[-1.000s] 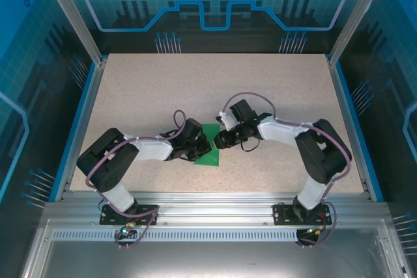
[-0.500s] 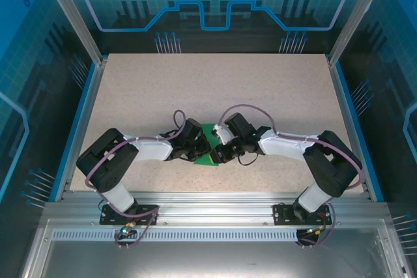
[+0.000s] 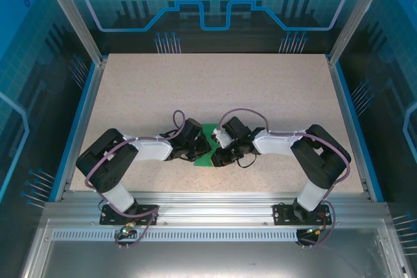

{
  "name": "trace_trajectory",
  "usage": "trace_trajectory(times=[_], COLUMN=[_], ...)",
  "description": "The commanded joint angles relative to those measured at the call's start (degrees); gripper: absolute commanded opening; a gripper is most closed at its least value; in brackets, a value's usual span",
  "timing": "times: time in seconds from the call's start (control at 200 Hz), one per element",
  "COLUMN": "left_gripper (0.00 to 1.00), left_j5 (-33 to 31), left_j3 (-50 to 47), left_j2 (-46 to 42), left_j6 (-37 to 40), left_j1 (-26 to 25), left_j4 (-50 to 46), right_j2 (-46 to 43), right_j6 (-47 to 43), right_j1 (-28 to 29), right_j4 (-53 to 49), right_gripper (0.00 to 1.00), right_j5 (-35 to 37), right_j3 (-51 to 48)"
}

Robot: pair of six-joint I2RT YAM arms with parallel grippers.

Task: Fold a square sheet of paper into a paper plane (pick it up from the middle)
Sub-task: Fold the triangle a second time at the center of the table.

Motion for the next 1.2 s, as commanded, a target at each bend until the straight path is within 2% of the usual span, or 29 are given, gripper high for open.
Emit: trace_trajectory(times=[0.0,0.54,0.85,1.055,1.195], left_gripper=[0.0,0.0,0.0,0.0,0.0], left_j5=[-0.5,-1.5,-2.0,-1.8,-1.7], left_j3=[-0.9,-1.2,-1.6,-1.7,-1.7], left_j2=[-1.7,-1.7,-1.3,-0.8,-0.6], left_j6=[-0.3,-0.1,0.0,-0.1,0.0], left_j1=[0.4,0.4,0.4,0.4,0.4], left_j4=[-1.8,-2.4,-2.0,-1.6,-1.1], right_j2=[1.0,2.6,1.2,1.1,-1.3], right_j6=[-1.0,-0.9,2.7,4.4,3.3], right_j1=[-0.6,-1.5,-2.8,-3.3,-1.3], right_j4=[-1.8,-3.6,-3.7,-6.8,-11.4], right_gripper=[0.16,0.15,0.15,0.16,0.15], right_j5=[0.6,2.0,1.9,0.9,3.4], right_j3=[0.2,-2.3,-6.6,-6.9,-5.9])
